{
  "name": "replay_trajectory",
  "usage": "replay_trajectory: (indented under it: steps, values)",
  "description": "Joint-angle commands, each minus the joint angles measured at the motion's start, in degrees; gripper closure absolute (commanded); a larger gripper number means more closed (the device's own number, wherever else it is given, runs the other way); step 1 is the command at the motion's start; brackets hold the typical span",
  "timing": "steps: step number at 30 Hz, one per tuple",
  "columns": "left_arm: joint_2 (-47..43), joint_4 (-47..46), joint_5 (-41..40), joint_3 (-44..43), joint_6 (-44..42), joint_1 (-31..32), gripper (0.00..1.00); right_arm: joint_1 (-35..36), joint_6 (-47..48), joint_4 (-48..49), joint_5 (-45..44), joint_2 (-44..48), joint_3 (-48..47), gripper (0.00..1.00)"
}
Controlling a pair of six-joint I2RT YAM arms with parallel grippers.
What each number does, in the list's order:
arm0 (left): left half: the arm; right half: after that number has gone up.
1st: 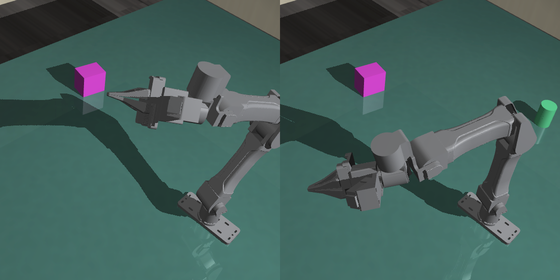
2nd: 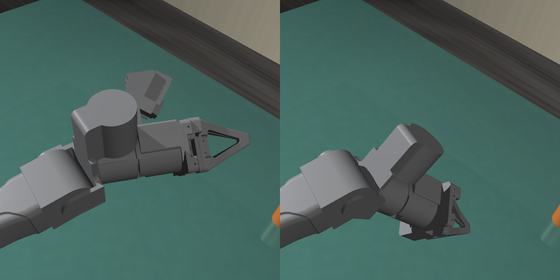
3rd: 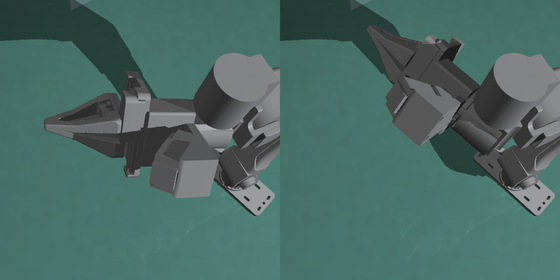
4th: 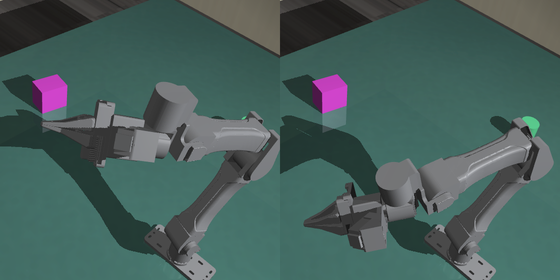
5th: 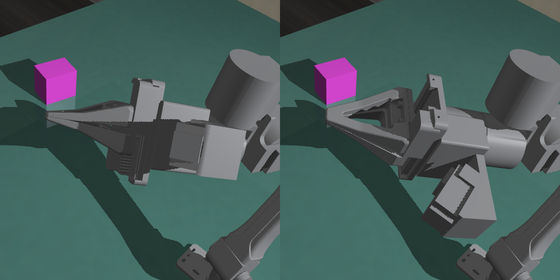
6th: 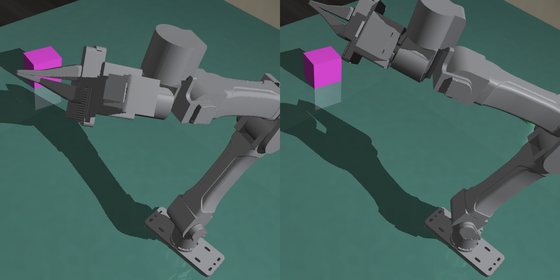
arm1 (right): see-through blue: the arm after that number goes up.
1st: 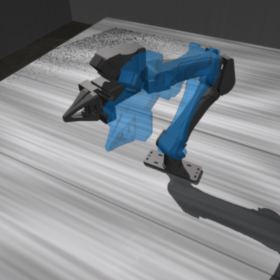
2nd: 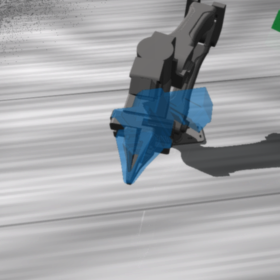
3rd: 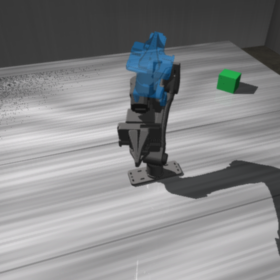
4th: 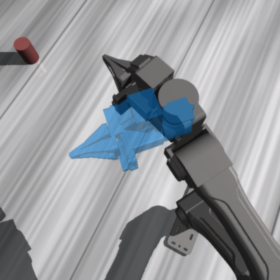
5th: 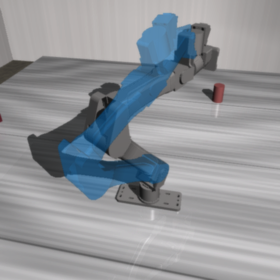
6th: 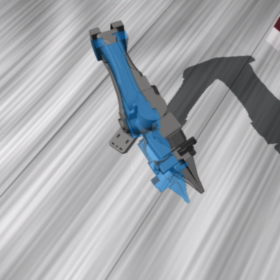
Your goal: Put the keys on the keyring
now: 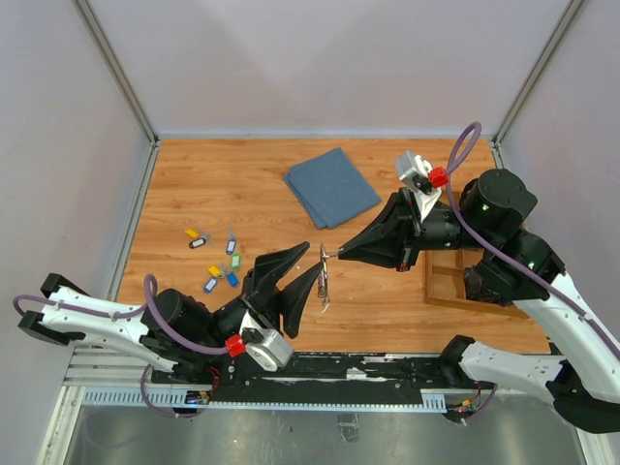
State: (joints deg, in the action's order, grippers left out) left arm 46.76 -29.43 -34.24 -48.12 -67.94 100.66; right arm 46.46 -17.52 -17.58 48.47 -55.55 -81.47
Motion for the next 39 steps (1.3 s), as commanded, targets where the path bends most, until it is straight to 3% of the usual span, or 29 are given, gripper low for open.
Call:
replay_trajectory:
  steps: [1, 9, 17, 22, 29, 39]
  values:
    - [-0.3, -1.5, -0.8, 0.0, -0.7, 0.5, 0.52, 0.3, -1.3, 3.1, 2.0, -0.4, -1.7, 0.99]
    - [0.7, 0.8, -1.2, -0.4, 3.0, 0.2, 0.53, -1.9, -1.4, 0.4, 4.0, -3.5, -3.7, 1.00]
    - [0.7, 0.8, 3.7, 1.4, 9.1, -8.2, 0.54, -9.5, -5.1, 2.7, 11.8, -5.6, -2.4, 1.00]
    - [1.9, 0.1, 5.5, 2.8, 10.7, -12.7, 0.54, -14.6, -9.7, 9.6, 17.3, -6.0, 0.8, 1.00]
    - [2.0, -1.1, 5.4, 3.7, 9.2, -13.1, 0.54, -15.7, -16.1, 16.8, 23.0, -9.1, 1.4, 1.00]
    - [0.5, -4.6, 3.4, 5.0, 8.1, -13.1, 0.54, -15.6, -11.3, 8.1, 22.5, -8.5, 0.8, 1.00]
